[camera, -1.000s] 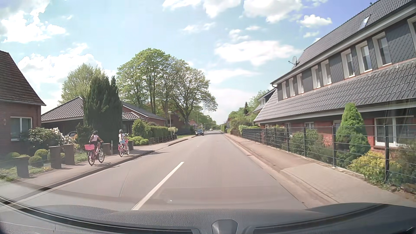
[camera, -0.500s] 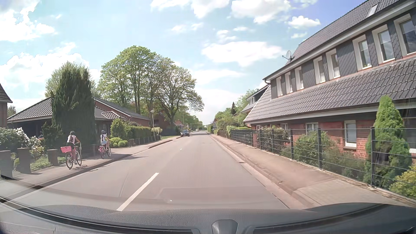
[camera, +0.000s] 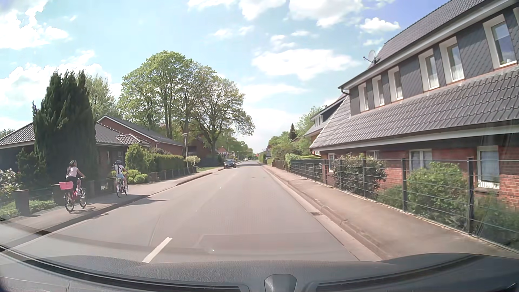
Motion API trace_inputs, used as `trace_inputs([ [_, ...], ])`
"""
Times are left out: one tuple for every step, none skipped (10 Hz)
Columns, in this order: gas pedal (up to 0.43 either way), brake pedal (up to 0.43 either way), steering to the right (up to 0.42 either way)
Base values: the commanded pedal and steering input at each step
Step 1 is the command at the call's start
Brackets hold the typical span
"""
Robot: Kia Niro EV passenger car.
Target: Follow the waypoints while adhering to traffic rules and regulations
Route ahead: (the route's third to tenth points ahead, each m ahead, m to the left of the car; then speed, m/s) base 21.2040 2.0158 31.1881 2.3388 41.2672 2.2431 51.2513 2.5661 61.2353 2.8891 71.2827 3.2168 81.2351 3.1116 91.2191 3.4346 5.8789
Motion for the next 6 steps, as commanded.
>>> trace_inputs([
  [0.240, 0.000, -0.013],
  [0.248, 0.000, -0.017],
  [0.248, 0.000, -0.023],
  [0.280, 0.000, -0.027],
  [0.299, 0.000, -0.027],
  [0.311, 0.000, -0.022],
])
